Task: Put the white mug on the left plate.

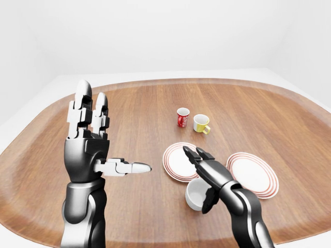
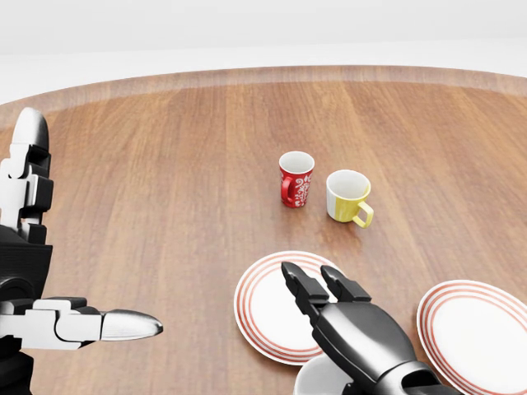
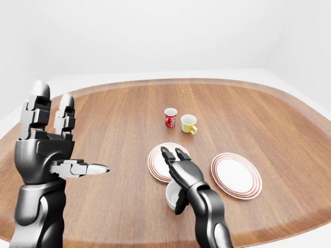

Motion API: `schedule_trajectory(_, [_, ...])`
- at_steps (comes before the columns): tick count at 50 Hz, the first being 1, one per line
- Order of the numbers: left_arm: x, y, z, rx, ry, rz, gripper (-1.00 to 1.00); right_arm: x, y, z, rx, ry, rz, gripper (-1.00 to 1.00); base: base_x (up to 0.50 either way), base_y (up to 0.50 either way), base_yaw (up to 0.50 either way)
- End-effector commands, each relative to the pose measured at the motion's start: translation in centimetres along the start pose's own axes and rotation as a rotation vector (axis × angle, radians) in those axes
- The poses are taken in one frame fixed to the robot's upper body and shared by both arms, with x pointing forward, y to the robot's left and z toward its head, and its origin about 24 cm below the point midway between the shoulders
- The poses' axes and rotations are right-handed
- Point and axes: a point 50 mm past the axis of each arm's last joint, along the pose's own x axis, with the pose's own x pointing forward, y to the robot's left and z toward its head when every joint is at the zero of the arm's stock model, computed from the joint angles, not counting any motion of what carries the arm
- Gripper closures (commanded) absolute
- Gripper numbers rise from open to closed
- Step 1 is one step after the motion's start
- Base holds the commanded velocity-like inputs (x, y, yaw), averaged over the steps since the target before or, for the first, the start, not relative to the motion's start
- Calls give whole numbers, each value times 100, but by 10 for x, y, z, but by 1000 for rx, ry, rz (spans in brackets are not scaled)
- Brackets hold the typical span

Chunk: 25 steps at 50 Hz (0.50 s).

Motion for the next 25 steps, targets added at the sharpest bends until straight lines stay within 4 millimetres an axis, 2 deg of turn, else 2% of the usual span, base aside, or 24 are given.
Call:
schedule_trajectory(1, [0, 0, 1, 1, -3, 1, -100, 8, 7, -4, 21, 7, 17, -100, 0, 0, 0])
schedule_trajectory(10, [0, 0, -2, 3, 8, 0, -100, 10, 19, -7, 24, 23, 29, -100, 0, 0, 0])
schedule_trajectory(25, [0, 0, -2, 1, 11, 0, -100, 10, 28, -11, -5, 53, 24, -100, 0, 0, 0])
